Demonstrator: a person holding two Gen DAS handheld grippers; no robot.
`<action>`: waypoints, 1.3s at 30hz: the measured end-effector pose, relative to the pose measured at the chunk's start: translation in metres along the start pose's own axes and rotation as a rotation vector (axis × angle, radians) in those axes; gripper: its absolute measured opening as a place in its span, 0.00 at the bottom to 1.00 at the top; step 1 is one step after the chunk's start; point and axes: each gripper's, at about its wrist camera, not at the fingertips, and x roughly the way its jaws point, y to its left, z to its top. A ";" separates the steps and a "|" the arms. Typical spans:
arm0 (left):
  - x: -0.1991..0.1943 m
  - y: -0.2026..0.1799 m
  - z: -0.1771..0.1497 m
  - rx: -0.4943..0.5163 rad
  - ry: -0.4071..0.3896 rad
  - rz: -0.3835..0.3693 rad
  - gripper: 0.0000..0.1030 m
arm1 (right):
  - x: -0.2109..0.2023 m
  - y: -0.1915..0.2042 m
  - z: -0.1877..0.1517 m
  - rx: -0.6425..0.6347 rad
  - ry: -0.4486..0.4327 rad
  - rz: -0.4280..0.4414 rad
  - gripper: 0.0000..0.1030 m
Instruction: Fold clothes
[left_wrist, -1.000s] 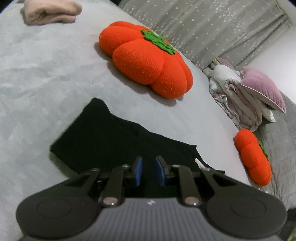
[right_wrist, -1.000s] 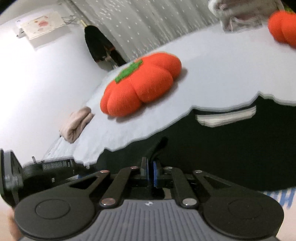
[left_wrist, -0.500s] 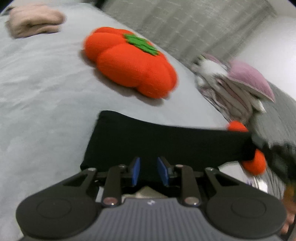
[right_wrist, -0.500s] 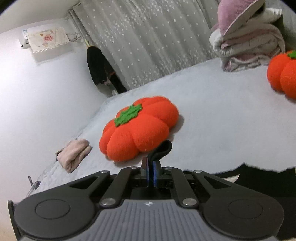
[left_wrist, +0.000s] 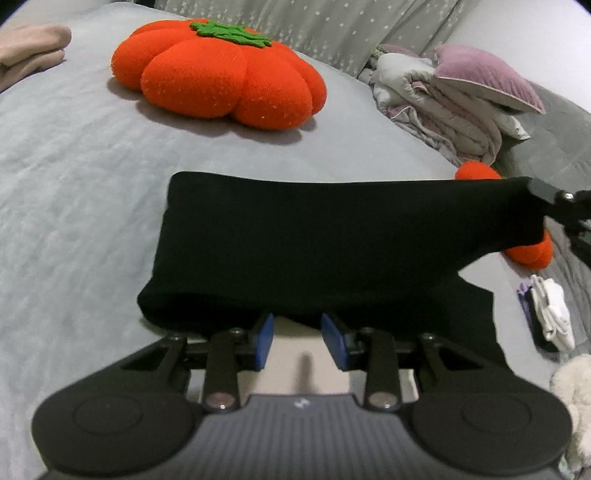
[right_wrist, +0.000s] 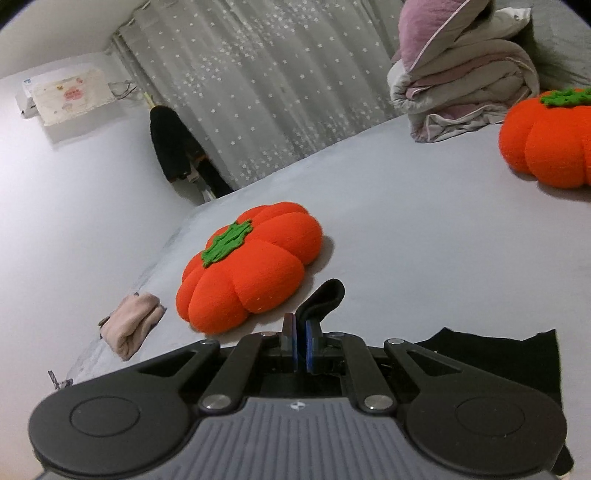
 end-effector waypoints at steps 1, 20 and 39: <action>0.002 0.000 -0.001 0.001 0.002 0.007 0.30 | -0.002 -0.003 0.001 0.004 -0.002 -0.003 0.07; 0.022 0.006 0.002 0.054 0.001 0.006 0.43 | -0.034 -0.049 0.029 0.043 -0.054 -0.068 0.07; 0.021 0.009 0.001 0.136 0.039 -0.040 0.52 | -0.075 -0.124 0.008 0.165 -0.059 -0.144 0.07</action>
